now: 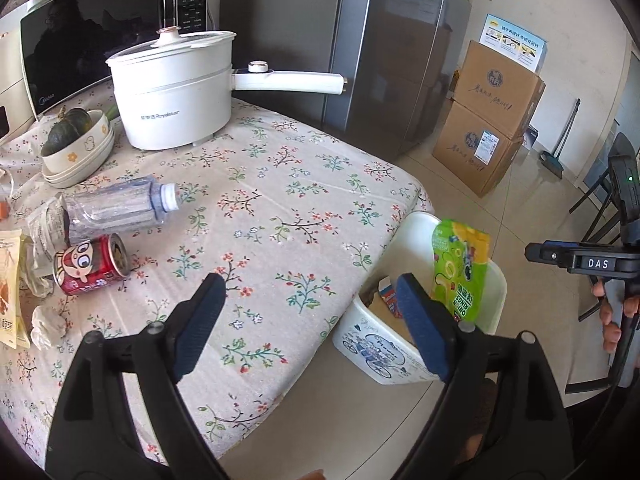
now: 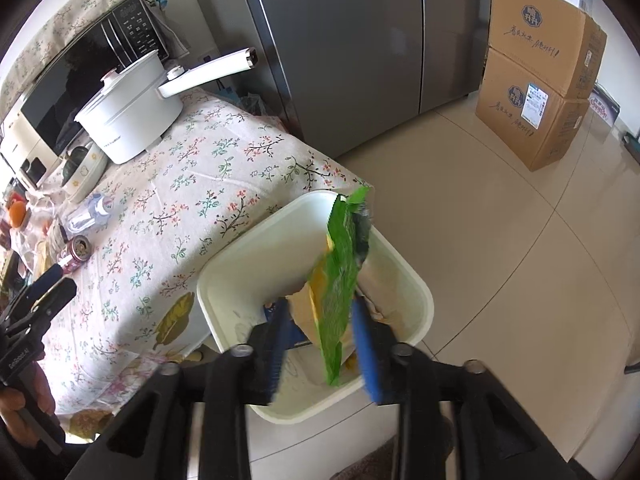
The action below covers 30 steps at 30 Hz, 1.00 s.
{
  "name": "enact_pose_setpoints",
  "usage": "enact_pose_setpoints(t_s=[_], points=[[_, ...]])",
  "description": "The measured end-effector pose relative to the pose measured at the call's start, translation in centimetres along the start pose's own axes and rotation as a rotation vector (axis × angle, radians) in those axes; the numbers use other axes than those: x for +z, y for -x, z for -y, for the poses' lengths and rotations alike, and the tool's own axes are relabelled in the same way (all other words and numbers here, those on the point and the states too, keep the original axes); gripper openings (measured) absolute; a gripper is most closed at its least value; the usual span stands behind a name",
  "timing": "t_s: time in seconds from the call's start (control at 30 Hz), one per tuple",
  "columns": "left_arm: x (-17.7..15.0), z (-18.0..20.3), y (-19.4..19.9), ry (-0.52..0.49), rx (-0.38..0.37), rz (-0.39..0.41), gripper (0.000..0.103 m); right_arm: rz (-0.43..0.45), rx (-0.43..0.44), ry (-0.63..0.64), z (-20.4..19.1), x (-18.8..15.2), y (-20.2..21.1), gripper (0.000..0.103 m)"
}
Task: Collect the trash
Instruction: 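Withdraw both grippers from the bin back over the table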
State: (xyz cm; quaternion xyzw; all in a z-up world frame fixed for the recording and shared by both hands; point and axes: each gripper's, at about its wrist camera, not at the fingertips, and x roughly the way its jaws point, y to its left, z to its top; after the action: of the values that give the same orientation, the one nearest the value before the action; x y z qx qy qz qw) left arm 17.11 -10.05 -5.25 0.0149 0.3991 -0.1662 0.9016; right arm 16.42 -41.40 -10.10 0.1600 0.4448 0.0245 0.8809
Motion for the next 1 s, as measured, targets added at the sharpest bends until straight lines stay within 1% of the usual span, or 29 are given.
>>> enact_pose_setpoints(t_s=[0.03, 0.2, 0.5, 0.63, 0.73, 0.87, 1.0], points=[[-0.1, -0.5, 0.3, 0.004, 0.010, 0.004, 0.090, 0.015, 0.005, -0.002, -0.3, 0.1, 0.3, 0.077], [-0.5, -3.0, 1.5, 0.024, 0.069, 0.004, 0.093, 0.038, 0.024, 0.041, -3.1, 0.8, 1.0, 0.079], [-1.4, -7.7, 4.3, 0.089, 0.142, 0.016, 0.094, 0.107, 0.049, 0.116, -9.1, 2.3, 2.1, 0.085], [-2.1, -9.7, 5.4, 0.123, 0.181, 0.014, 0.096, 0.123, 0.054, 0.159, -11.9, 2.6, 2.0, 0.093], [-2.7, -11.1, 6.2, 0.140, 0.210, 0.016, 0.098, 0.141, 0.045, 0.193, -13.9, 2.7, 1.9, 0.102], [-3.4, -12.7, 7.1, 0.155, 0.255, 0.016, 0.102, 0.159, 0.043, 0.246, -16.5, 2.8, 1.6, 0.103], [-3.9, -14.3, 8.0, 0.167, 0.298, 0.020, 0.102, 0.178, 0.049, 0.274, -18.7, 2.7, 1.2, 0.103]])
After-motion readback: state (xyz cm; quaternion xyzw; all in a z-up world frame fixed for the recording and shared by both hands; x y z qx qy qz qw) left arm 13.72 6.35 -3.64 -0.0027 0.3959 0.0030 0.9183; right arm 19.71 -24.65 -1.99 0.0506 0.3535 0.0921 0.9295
